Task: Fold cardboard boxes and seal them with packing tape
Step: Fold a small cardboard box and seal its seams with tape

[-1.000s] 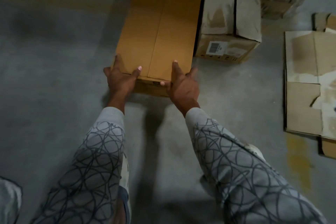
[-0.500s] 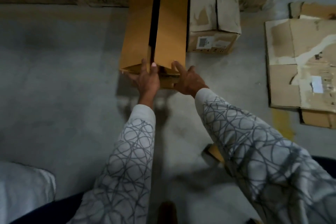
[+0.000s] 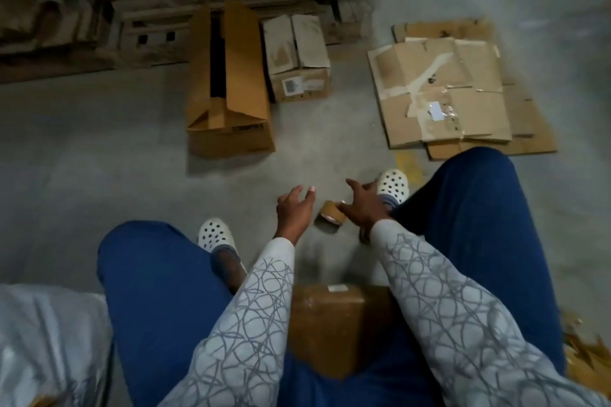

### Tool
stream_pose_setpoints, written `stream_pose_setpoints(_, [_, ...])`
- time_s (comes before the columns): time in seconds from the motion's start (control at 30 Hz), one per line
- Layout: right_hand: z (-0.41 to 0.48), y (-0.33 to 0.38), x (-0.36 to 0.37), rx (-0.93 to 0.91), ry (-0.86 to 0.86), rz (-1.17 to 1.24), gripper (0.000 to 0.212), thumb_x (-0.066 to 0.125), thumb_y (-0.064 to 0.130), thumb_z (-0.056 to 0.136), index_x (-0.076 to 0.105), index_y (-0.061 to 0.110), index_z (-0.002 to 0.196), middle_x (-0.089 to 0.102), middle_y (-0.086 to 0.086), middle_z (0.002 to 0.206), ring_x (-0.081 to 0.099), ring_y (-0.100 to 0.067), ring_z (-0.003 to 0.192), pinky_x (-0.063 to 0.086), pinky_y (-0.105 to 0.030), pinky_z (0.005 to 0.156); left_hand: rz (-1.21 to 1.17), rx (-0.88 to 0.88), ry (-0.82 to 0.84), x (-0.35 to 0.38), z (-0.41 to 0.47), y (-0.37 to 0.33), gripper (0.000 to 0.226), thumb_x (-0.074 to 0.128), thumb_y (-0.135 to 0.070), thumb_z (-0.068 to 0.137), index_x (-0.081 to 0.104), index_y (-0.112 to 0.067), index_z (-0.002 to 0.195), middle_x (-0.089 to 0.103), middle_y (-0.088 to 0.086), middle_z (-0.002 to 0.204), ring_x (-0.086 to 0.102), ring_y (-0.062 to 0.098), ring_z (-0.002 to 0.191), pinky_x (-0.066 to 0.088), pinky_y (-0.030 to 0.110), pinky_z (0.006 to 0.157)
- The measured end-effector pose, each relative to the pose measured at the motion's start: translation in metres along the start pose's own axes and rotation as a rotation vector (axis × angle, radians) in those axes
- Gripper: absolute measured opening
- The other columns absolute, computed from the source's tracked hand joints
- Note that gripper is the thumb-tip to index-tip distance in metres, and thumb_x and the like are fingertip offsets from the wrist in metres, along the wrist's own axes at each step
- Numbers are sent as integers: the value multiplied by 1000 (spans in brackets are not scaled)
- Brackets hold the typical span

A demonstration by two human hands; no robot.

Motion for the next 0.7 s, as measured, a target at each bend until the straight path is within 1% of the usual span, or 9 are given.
stream_pose_setpoints(0.07, [-18, -11, -11, -8, -14, 51, 74, 66, 47, 93, 33, 26, 156, 25, -20, 155, 43, -43, 137, 36, -44, 116, 65, 48, 32, 8, -25, -4, 59, 54, -53, 99, 54, -17, 145, 44, 16, 151, 45, 33, 139, 35, 43, 118])
stream_pose_setpoints(0.17, [-34, -19, -27, -14, -59, 106, 69, 66, 45, 94, 38, 24, 154, 26, -18, 153, 45, -42, 136, 37, -45, 116, 150, 120, 11, 9, -50, -17, 59, 53, -52, 100, 52, -16, 147, 44, 16, 151, 43, 33, 140, 34, 45, 118])
stream_pose_setpoints(0.3, [-51, -23, -45, 42, -172, 275, 59, 65, 40, 96, 46, 21, 148, 28, -16, 153, 51, -38, 131, 38, -36, 110, 78, 142, -33, 27, -72, -40, 55, 53, -53, 100, 52, -22, 146, 45, 12, 151, 45, 31, 138, 36, 46, 117])
stream_pose_setpoints(0.4, [-61, -22, -45, 11, -232, 389, 50, 63, 34, 97, 52, 20, 144, 33, -15, 151, 54, -35, 128, 40, -32, 106, 41, 168, 11, 58, -80, -54, 51, 51, -50, 102, 53, -23, 145, 45, 12, 150, 45, 31, 138, 38, 47, 116])
stream_pose_setpoints(0.5, [-71, -34, -42, -8, -287, 438, 43, 60, 30, 100, 55, 19, 141, 38, -14, 149, 54, -32, 127, 40, -29, 102, 25, 151, 55, 83, -84, -57, 48, 48, -47, 104, 53, -23, 145, 46, 12, 151, 47, 31, 136, 39, 47, 115])
stream_pose_setpoints(0.57, [-75, -48, -45, -3, -326, 449, 43, 61, 32, 99, 57, 22, 140, 40, -11, 148, 55, -30, 127, 44, -33, 105, 29, 132, 63, 93, -87, -60, 52, 49, -50, 102, 51, -22, 146, 46, 12, 151, 47, 30, 137, 38, 47, 115])
stream_pose_setpoints(0.6, [-76, -55, -47, -2, -344, 457, 43, 62, 34, 97, 58, 24, 139, 40, -10, 148, 55, -29, 127, 46, -37, 107, 20, 132, 71, 99, -88, -62, 53, 50, -50, 102, 50, -22, 147, 46, 12, 151, 45, 30, 138, 37, 46, 116])
stream_pose_setpoints(0.67, [-78, -71, -52, 6, -386, 485, 43, 63, 36, 96, 59, 26, 137, 43, -8, 147, 55, -28, 128, 48, -44, 107, -9, 142, 108, 112, -91, -66, 53, 51, -51, 102, 49, -23, 147, 45, 11, 152, 45, 29, 138, 38, 46, 115])
stream_pose_setpoints(0.7, [-79, -79, -55, 15, -412, 502, 42, 64, 37, 95, 60, 27, 137, 44, -7, 146, 55, -27, 128, 48, -45, 106, -18, 147, 128, 117, -92, -67, 53, 51, -51, 101, 49, -24, 147, 45, 10, 153, 46, 28, 138, 39, 46, 115])
Point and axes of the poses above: each hand's wrist, its own z-axis towards the middle knuckle, its own x-axis out of the palm, y = z × x, the point moved 8 cm from there along z, towards the middle knuckle
